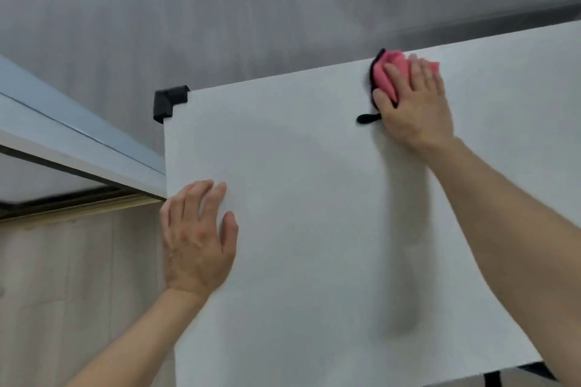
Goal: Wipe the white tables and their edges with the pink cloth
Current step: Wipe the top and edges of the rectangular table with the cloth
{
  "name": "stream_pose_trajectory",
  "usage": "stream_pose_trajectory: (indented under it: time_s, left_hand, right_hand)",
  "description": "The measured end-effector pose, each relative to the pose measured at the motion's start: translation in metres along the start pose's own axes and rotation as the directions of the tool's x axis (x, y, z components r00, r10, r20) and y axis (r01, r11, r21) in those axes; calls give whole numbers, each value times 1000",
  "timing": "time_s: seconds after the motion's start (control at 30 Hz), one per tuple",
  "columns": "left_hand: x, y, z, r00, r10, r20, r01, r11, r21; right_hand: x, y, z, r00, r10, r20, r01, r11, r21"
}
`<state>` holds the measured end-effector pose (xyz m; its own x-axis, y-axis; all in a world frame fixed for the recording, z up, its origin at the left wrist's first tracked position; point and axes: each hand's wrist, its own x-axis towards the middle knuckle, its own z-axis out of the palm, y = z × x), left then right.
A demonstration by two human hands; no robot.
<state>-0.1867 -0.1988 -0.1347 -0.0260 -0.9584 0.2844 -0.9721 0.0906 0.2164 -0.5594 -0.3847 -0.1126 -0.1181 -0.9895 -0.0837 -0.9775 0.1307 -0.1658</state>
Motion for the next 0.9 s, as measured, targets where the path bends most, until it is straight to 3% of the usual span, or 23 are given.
stream_pose_trajectory:
  time_s: [0.07, 0.1, 0.13, 0.17, 0.23, 0.27, 0.33, 0.4, 0.47, 0.5, 0.57, 0.63, 0.67, 0.73, 0.8, 0.9]
  left_hand:
    - [-1, -1, 1, 1000, -2, 2, 2, 1000, -4]
    - [0, -2, 3, 1000, -3, 0, 3, 1000, -7]
    - [1, -2, 4, 1000, -3, -1, 3, 1000, -12]
    - [1, -2, 5, 1000, -5, 1, 5, 1000, -16]
    - [2, -1, 7, 1000, -9, -4, 9, 1000, -2]
    - [2, -1, 6, 1000, -11, -9, 11, 1000, 6]
    - [3, -2, 6, 1000, -4, -11, 4, 1000, 6]
    - [4, -3, 7, 1000, -6, 0, 6, 1000, 9]
    - [4, -3, 8, 1000, -22, 4, 22, 1000, 10]
    - [3, -1, 8, 1000, -26, 1, 26, 1000, 8]
    - [3, 1, 7, 999, -36, -1, 36, 999, 4]
    - [7, -1, 6, 1000, -27, -9, 27, 1000, 5]
    - [7, -2, 6, 1000, -25, -1, 25, 1000, 10]
    - [5, -1, 5, 999, -26, 20, 25, 999, 28]
    - [3, -6, 2, 999, -17, 29, 16, 999, 33]
    - [7, -14, -4, 991, 31, 132, -28, 999, -28]
  right_hand:
    - [-1, 16, -7, 972, 233, -37, -233, 973, 8]
    - [-7, -10, -2, 969, 238, -62, -238, 971, 13]
    - [-19, -50, 9, 984, 153, -89, -151, 988, 21]
    - [-36, -96, 22, 995, -32, -95, 33, 999, 14]
    - [-76, -184, 45, 887, -462, -3, 462, 887, 6]
    - [-95, -204, 50, 806, -589, 60, 589, 808, 20]
    - [-100, -178, 55, 744, -668, 15, 666, 744, 52]
    - [-79, -100, 49, 831, -553, -59, 557, 827, 75]
    - [-64, 0, 26, 969, -238, -69, 240, 970, 30]
    - [-63, 48, 13, 996, -72, -47, 72, 997, 16]
    - [-67, 99, -7, 985, 160, -58, -159, 987, 10]
    - [-73, 67, 3, 968, 229, -100, -229, 973, 15]
    - [-79, 28, 15, 973, 161, -163, -155, 987, 44]
    - [-102, -67, 46, 931, -228, -286, 256, 964, 66]
    - [-150, -139, 65, 823, -534, -195, 549, 836, 26]
    - [-188, -107, 51, 816, -575, -66, 578, 813, 65]
